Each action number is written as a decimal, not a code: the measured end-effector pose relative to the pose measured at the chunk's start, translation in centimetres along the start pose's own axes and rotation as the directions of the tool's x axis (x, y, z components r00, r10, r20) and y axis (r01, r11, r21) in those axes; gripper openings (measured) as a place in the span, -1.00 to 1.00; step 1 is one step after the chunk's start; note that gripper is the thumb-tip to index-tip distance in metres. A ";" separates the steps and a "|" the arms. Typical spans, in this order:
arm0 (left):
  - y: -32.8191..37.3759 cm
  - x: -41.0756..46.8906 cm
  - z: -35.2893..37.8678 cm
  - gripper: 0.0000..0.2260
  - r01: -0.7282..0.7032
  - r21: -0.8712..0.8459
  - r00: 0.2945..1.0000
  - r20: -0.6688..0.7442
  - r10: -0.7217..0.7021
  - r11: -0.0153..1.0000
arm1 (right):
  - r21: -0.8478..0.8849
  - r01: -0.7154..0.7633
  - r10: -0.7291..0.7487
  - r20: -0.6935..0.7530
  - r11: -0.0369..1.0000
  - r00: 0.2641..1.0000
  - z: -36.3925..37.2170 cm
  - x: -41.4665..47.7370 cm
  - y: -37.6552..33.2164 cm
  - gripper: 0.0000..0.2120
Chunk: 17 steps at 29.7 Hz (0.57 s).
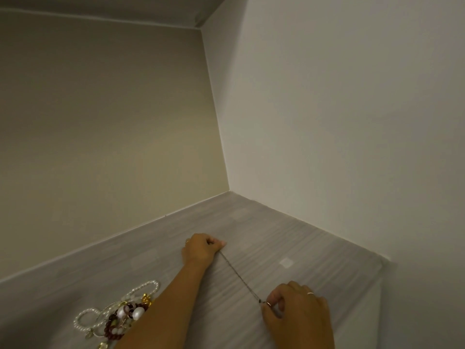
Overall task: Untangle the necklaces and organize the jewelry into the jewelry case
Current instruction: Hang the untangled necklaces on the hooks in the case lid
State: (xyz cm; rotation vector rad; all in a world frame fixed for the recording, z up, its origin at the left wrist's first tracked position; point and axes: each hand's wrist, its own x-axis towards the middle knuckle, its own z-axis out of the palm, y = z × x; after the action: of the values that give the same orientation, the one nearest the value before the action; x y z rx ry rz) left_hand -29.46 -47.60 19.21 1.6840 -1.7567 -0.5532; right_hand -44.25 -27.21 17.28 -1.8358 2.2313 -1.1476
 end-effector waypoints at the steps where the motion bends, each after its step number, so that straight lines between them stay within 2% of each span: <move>1: -0.1 0.0 0.0 -0.78 -0.008 0.037 1.000 0.004 0.008 0.999 | 0.003 -0.025 0.025 -0.056 1.000 0.998 0.0 0.2 -0.3 -0.63; 3: -0.1 -0.1 0.2 -0.68 -0.044 0.132 0.999 0.000 0.044 0.990 | -0.060 -0.001 -0.005 -0.107 0.998 0.994 0.3 0.3 0.1 -0.64; 4: 0.0 -0.3 0.5 -0.64 -0.054 0.149 0.998 -0.011 0.056 0.987 | -0.050 -0.014 0.010 -0.073 0.999 0.997 0.3 -0.1 0.0 -0.67; 6: 0.3 -0.5 0.2 -0.60 -0.052 0.053 0.999 -0.013 0.053 0.997 | -0.073 0.037 -0.045 -0.111 0.997 0.993 -0.2 0.3 -0.1 -0.68; 7: 0.3 -0.4 -0.3 -0.60 -0.039 -0.077 0.999 -0.020 0.037 0.996 | -0.075 0.048 -0.055 -0.088 0.996 0.995 0.0 0.4 0.2 -0.70; 9: 0.3 -0.8 -1.3 -0.68 -0.008 -0.305 1.000 -0.020 0.002 0.952 | 0.039 -0.032 0.029 0.065 0.999 0.997 -0.6 0.0 0.3 -0.75; 10: 0.4 -2.1 -4.4 -0.75 0.000 -0.406 0.999 -0.046 -0.020 0.914 | 0.096 -0.042 0.029 0.131 0.994 0.991 -1.5 -0.4 -1.1 -0.76; 12: 0.1 -3.6 -7.1 -0.92 0.028 -0.569 1.000 0.006 -0.030 0.822 | 0.235 -0.129 0.087 0.180 0.963 0.980 -2.2 -0.6 -1.3 -0.79; 14: -0.2 -4.2 -8.9 -0.92 0.037 -0.600 0.999 0.030 -0.024 0.799 | 0.333 -0.179 0.089 0.270 0.926 0.959 -2.6 -0.6 -1.5 -0.80; 17: -0.1 -5.2 -11.3 -0.91 0.029 -0.599 0.999 0.028 -0.015 0.801 | 0.472 -0.179 0.019 0.325 0.863 0.946 -2.4 -1.0 -3.1 -0.81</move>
State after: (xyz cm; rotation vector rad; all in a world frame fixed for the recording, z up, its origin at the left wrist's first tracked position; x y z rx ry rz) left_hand -21.62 -41.07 26.34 1.2425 -1.3659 -1.0205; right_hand -42.48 -25.18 20.33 -1.5366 1.6391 -1.1751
